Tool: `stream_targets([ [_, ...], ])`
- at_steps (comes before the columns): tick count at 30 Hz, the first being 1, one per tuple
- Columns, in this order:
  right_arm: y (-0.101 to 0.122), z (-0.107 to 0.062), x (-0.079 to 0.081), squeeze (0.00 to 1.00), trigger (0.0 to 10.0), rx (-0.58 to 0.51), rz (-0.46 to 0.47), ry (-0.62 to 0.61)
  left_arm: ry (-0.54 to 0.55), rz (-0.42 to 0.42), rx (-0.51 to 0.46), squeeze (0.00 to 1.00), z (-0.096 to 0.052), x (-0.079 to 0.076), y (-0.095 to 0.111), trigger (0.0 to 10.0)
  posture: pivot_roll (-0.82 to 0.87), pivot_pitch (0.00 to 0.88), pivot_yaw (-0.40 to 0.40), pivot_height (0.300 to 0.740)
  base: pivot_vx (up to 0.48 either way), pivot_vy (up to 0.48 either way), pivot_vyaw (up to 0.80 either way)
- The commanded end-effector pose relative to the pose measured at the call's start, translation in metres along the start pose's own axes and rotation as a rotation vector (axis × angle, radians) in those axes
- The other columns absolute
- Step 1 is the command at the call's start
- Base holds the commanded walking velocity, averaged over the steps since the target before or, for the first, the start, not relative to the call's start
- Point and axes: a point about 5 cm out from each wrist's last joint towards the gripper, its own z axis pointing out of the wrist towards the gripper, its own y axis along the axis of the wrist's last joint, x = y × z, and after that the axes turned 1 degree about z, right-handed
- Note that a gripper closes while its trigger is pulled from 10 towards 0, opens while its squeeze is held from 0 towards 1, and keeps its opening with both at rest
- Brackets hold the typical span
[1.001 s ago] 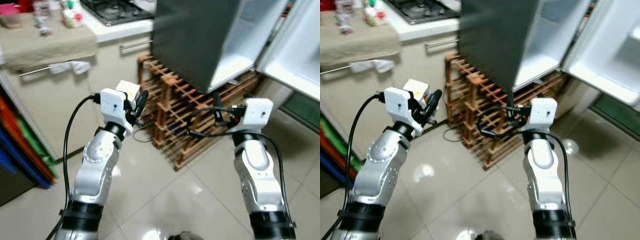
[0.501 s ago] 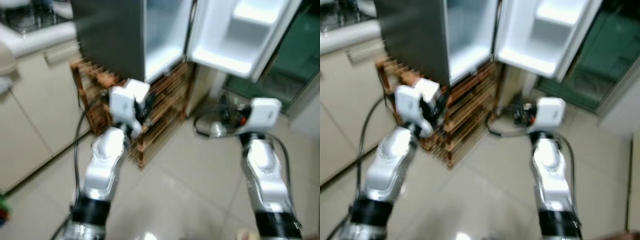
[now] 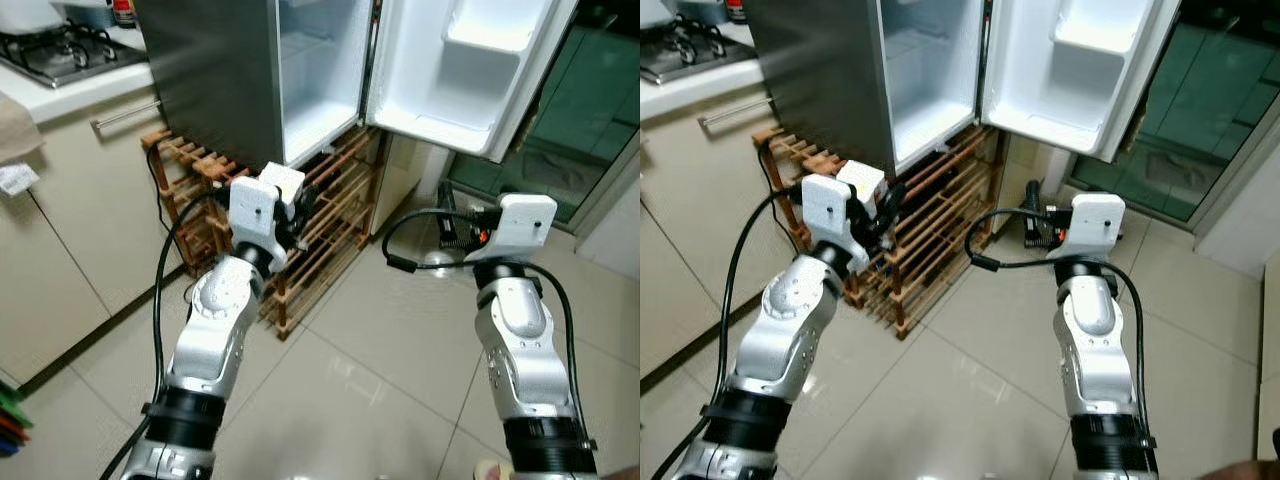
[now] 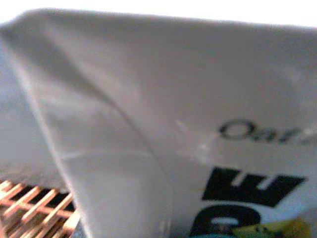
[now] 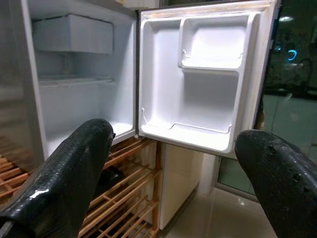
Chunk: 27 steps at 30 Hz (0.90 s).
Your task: Restocking fridge
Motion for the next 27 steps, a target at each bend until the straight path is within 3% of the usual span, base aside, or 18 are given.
stream_targets([
  [1,-0.002,0.000,0.001,0.05,10.0,0.005,-0.003,-0.006,-0.011,0.019,-0.010,0.00,0.005,0.000,0.005,10.0,-0.10,0.000,-0.006,0.740,0.424,0.000,0.00],
  [12,-0.004,0.000,0.003,0.04,10.0,0.007,-0.001,-0.002,-0.021,0.024,-0.011,0.00,0.005,0.001,0.004,10.0,-0.10,0.000,-0.001,0.740,0.425,0.000,0.00],
  [27,-0.005,-0.001,0.002,0.05,10.0,-0.001,-0.016,-0.008,-0.095,0.022,-0.028,0.00,0.011,-0.010,0.005,10.0,-0.12,0.000,0.016,0.740,0.424,0.000,0.00],
])
